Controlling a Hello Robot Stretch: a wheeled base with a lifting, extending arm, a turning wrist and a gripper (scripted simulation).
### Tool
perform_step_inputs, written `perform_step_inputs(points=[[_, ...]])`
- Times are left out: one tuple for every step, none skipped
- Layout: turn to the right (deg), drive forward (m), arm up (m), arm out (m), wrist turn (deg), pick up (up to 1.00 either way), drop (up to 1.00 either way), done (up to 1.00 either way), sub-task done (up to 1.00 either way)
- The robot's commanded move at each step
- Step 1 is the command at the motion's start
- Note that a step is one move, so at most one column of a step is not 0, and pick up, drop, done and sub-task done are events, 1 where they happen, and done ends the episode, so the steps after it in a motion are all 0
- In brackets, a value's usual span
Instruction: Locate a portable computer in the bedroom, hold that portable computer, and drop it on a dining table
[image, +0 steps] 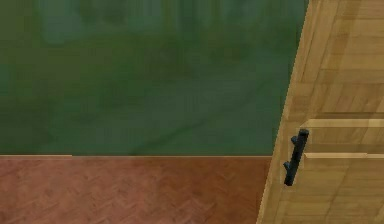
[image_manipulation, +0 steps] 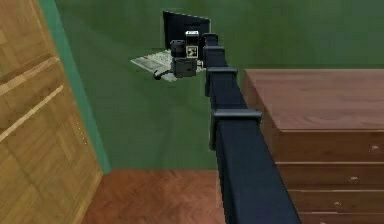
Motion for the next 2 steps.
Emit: perform_step_inputs(points=[[45.0, 0.00, 0.00, 0.00, 0.0, 0.00, 0.00, 0.00, 0.00], [-45.0, 0.00, 0.00, 0.00, 0.0, 0.00, 0.00, 0.00, 0.00]])
